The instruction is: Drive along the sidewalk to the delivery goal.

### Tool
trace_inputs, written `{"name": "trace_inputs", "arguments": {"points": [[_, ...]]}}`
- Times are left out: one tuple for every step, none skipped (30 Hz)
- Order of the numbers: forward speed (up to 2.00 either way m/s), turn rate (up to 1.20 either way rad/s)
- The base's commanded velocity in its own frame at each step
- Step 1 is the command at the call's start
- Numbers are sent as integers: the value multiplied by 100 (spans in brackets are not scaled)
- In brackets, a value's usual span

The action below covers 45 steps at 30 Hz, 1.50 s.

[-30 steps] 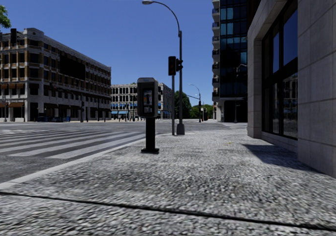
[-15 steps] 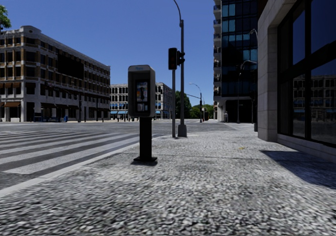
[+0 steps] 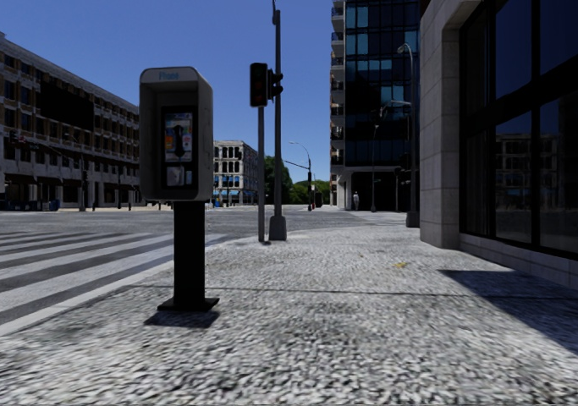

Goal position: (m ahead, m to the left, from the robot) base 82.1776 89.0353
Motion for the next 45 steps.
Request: {"name": "trace_inputs", "arguments": {"points": [[200, -41], [200, 0], [200, 0], [200, 0], [200, 0], [200, 0], [200, 0], [200, 0], [200, 0], [200, 0], [200, 0], [200, 0], [200, 0], [200, 0], [200, 0], [200, 0], [200, 0], [200, 0], [200, 0], [200, 0], [200, 0], [200, 0], [200, 0], [200, 3], [200, 14], [200, 25], [200, 25], [200, 27], [200, 32], [200, 40], [200, 51], [200, 51], [200, 54], [200, 54], [200, 54], [200, 55], [200, 55], [200, 55], [200, 55], [200, 55], [200, 55], [200, 55], [200, 55], [200, 55], [200, 55]]}}
